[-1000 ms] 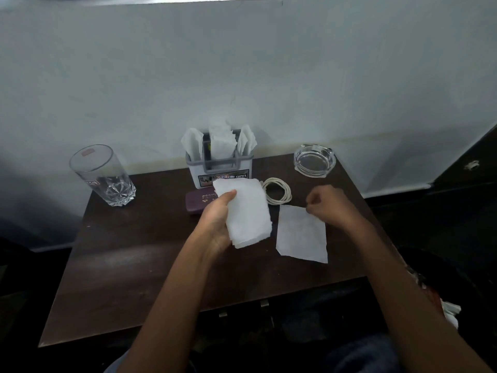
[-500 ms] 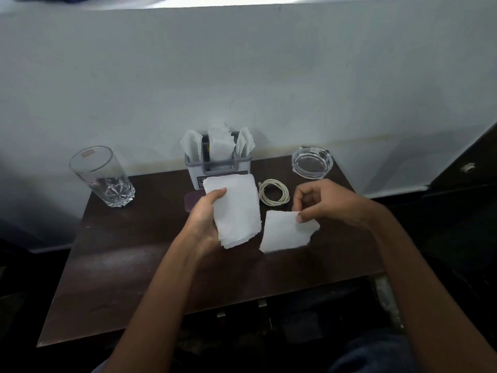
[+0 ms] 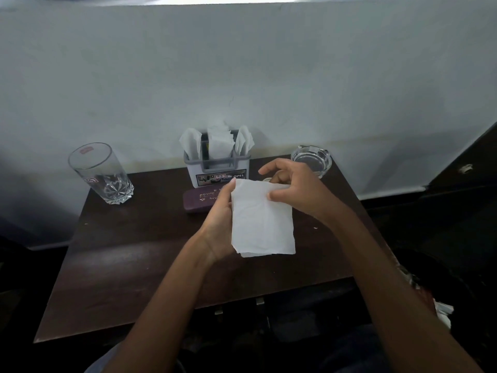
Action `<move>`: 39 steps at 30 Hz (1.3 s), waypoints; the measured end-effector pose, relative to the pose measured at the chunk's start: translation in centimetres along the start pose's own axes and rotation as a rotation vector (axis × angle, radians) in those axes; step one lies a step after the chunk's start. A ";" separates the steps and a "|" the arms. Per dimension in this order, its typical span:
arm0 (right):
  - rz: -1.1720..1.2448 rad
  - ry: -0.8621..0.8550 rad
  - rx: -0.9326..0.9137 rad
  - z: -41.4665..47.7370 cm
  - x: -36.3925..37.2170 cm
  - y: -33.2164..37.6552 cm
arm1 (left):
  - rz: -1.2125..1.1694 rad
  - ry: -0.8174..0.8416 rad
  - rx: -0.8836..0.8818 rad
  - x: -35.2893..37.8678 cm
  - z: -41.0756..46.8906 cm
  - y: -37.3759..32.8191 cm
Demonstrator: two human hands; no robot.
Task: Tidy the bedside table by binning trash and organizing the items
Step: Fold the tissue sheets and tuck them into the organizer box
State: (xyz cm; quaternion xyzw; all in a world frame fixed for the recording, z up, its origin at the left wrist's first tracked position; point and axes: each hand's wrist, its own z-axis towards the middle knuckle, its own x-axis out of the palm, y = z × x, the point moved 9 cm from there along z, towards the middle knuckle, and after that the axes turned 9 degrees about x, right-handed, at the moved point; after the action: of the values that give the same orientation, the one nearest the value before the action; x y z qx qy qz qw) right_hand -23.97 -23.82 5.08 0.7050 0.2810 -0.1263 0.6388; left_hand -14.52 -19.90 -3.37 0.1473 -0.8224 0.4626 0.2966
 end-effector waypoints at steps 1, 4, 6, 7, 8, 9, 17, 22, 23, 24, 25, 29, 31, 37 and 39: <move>-0.016 -0.016 0.003 0.1 0.0 -0.2 | 0.000 -0.006 0.001 -0.1 0.0 0.0; -0.061 -0.046 0.006 0.4 0.1 -0.6 | 0.047 0.006 -0.008 0.0 -0.1 0.0; -0.100 -0.058 0.004 0.5 0.2 -0.8 | 0.099 0.027 -0.027 0.1 -0.4 0.1; -0.115 -0.056 0.001 0.5 0.2 -0.8 | 0.121 0.029 -0.041 0.0 -0.6 0.2; -0.124 -0.047 -0.001 0.6 0.3 -0.8 | 0.151 0.024 -0.056 -0.1 -0.7 0.3; -0.125 -0.033 -0.001 0.6 0.4 -0.9 | 0.194 0.016 -0.065 -0.3 -0.8 0.4; 0.036 0.033 0.130 0.1 -0.5 -2.3 | 0.406 0.072 -0.006 0.0 -0.8 -0.1; 0.055 0.263 0.248 -0.7 1.8 -3.5 | 0.575 0.203 0.008 1.0 -1.3 0.1; 0.068 0.283 0.247 -0.7 2.1 -3.6 | 0.591 0.226 0.005 1.2 -1.4 0.2; 0.079 0.297 0.242 -0.7 2.3 -3.5 | 0.595 0.247 0.001 1.4 -1.4 0.4; 0.089 0.308 0.231 -0.7 2.5 -3.3 | 0.593 0.258 -0.005 1.4 -1.4 0.5; 0.215 0.271 0.198 -0.5 1.8 -3.0 | 0.556 0.191 0.004 0.4 -0.9 -0.2; 0.336 0.196 0.207 -0.2 0.9 -3.3 | 0.498 0.146 0.021 -0.4 -0.7 -1.1; 0.655 -0.159 0.284 0.9 -1.1 -5.5 | 0.374 -0.056 0.220 -1.6 -0.2 -3.3; 0.725 -0.145 0.288 1.1 -0.3 -5.6 | 0.437 -0.136 0.284 -2.0 -0.2 -3.8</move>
State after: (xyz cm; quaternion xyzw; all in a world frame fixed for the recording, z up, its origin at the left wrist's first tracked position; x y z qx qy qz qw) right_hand -27.12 -24.82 0.39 0.8301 -0.0524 0.0197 0.5549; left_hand -10.93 -21.77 -2.00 0.0371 -0.7795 0.6154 0.1103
